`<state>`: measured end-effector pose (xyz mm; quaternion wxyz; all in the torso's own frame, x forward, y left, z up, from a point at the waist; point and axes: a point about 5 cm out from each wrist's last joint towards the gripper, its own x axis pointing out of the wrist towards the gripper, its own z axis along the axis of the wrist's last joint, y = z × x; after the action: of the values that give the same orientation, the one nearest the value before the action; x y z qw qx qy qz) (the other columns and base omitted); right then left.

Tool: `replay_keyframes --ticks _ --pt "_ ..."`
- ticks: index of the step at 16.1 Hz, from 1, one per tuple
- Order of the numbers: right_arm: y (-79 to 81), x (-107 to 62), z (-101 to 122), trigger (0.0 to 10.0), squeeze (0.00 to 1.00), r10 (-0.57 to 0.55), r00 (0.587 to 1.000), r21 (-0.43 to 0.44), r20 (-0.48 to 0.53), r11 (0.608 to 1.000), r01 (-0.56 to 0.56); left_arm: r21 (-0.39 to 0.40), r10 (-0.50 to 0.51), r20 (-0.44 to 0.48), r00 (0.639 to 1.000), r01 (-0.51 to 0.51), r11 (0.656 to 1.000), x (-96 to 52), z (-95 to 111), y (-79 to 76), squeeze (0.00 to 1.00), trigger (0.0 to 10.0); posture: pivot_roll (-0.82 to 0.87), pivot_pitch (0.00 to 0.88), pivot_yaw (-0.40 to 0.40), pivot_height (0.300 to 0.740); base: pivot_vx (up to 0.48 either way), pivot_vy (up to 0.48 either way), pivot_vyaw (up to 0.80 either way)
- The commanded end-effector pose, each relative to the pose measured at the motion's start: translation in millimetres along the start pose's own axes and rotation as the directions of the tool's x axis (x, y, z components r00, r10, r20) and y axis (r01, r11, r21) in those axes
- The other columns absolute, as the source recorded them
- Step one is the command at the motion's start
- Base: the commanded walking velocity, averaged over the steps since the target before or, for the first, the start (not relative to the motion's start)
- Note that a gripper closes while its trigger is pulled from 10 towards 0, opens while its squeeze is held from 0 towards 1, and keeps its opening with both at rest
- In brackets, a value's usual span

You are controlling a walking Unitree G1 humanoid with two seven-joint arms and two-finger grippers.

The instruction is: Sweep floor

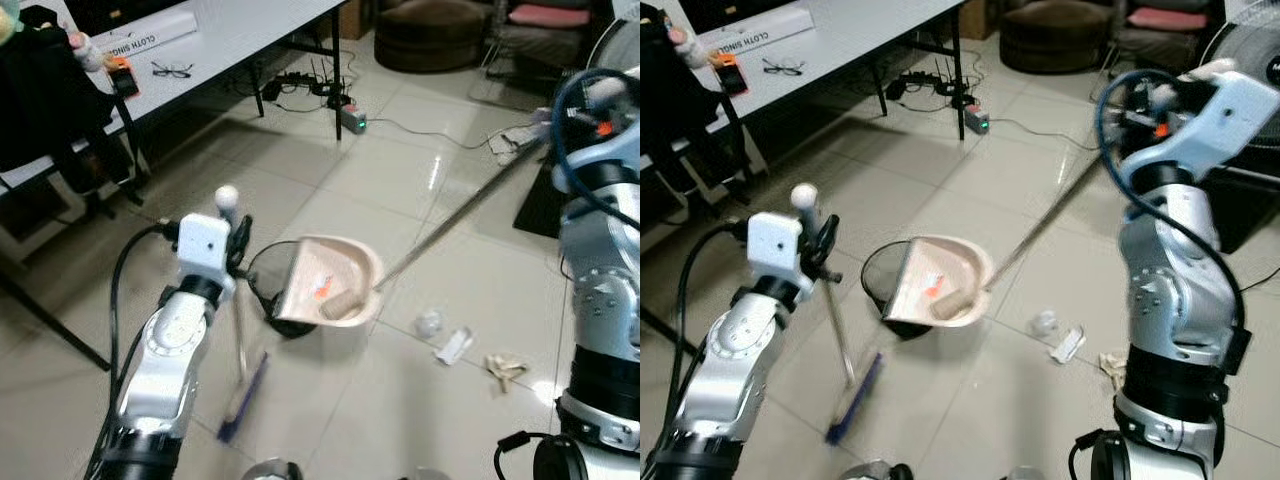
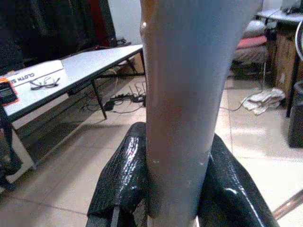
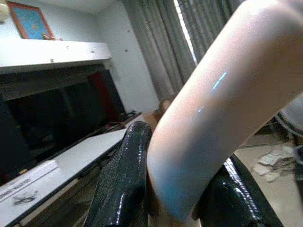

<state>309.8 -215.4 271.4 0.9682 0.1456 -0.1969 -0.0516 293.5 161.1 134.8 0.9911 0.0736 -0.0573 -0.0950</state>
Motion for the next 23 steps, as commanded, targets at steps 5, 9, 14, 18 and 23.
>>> replay_keyframes --ticks 5,9,14,18,23 --pt "15.6 5.7 7.4 10.0 0.0 0.046 0.998 0.039 0.036 0.998 -0.047 0.027 0.046 0.044 0.998 -0.047 0.999 2.9 11.6 6.9 0.0 10.0 -0.01 0.059 0.009 0.74 0.33 0.0 0.0" --pt "19.7 5.8 5.7 10.0 0.0 0.05 0.999 0.022 0.014 0.998 -0.051 0.034 0.046 0.058 0.997 -0.048 0.998 5.9 12.7 8.2 0.0 10.0 -0.03 0.066 -0.044 0.74 0.347 0.0 0.0" --pt "25.5 8.4 11.2 10.0 0.0 0.065 0.997 0.001 0.037 0.998 -0.065 0.058 0.064 0.065 0.996 -0.068 0.996 2.8 15.1 14.6 0.0 10.0 -0.05 0.064 -0.003 0.74 0.349 0.0 0.0" --pt "21.7 10.0 17.5 10.0 0.0 0.044 0.997 0.015 0.07 0.999 -0.045 0.06 0.05 0.075 0.996 -0.055 0.997 6.6 16.5 11.5 0.0 10.0 -0.08 0.055 0.036 0.74 0.363 0.0 0.54" --pt "17.6 10.0 18.1 10.0 0.0 0.028 0.996 0.007 0.081 1.0 -0.029 0.072 0.024 0.071 0.997 -0.029 0.997 6.6 15.3 9.0 0.0 10.0 -0.07 0.04 0.043 0.74 0.377 0.0 0.45"
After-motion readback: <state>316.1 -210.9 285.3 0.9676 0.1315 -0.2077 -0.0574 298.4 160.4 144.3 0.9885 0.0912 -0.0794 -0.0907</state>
